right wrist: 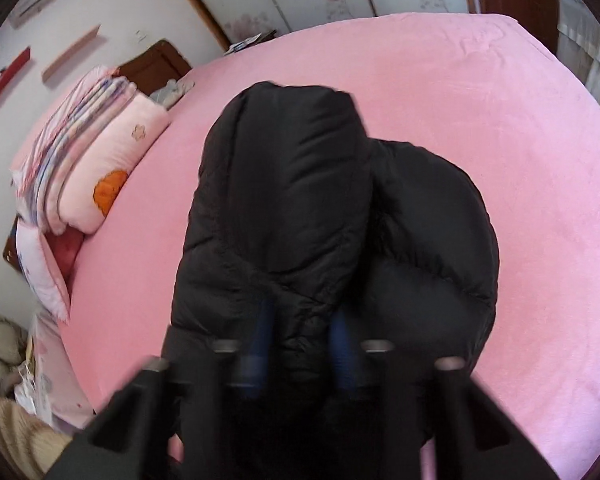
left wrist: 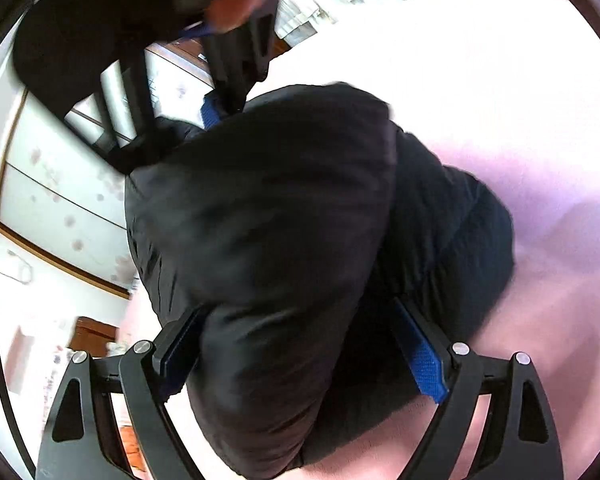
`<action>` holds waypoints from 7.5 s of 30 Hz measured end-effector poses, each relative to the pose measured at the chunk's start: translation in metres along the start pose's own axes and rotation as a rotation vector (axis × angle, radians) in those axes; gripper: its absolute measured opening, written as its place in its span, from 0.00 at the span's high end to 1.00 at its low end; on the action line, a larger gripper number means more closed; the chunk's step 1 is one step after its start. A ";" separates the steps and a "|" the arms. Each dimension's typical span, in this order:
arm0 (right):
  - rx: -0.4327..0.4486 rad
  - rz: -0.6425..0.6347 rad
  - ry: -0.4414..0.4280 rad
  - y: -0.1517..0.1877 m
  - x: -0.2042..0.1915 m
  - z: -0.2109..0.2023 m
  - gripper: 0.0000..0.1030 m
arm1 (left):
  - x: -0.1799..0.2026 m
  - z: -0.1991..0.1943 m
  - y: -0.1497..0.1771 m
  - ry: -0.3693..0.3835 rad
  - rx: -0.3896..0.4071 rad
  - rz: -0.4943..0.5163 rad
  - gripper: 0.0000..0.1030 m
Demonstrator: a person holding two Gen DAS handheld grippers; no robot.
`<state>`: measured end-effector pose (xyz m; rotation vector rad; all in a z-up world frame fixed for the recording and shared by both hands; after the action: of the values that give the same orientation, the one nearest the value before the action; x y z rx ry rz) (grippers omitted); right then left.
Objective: Fold large clothes
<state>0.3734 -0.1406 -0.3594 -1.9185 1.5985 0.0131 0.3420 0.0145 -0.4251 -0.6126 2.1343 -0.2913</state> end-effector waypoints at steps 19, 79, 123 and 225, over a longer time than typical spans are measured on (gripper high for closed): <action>0.221 0.226 0.199 0.074 0.060 -0.009 0.90 | -0.198 0.116 0.056 0.277 -0.082 -0.742 0.15; 0.245 0.175 0.365 -0.034 0.081 -0.002 0.77 | -0.215 0.226 0.016 0.328 -0.284 -0.847 0.07; 0.283 0.194 0.325 0.028 -0.012 -0.099 0.24 | -0.197 0.062 0.006 0.418 -0.217 -0.895 0.00; -0.241 0.626 -0.368 0.091 0.132 0.083 0.27 | -0.071 0.274 0.042 0.971 -0.565 -0.954 0.18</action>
<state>0.3585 -0.2236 -0.5189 -1.3882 1.9189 0.8000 0.5843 0.0915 -0.5556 -2.1788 2.6581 -0.5821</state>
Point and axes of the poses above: each gripper's, at about its wrist camera, not at the fingertips, and z roughly the way its jaws point, x to its right, y to its underside, the point moved 8 cm from there along z, roughly the way its jaws point, and after that the axes turned 3 degrees about -y, right-handed, at the moved point
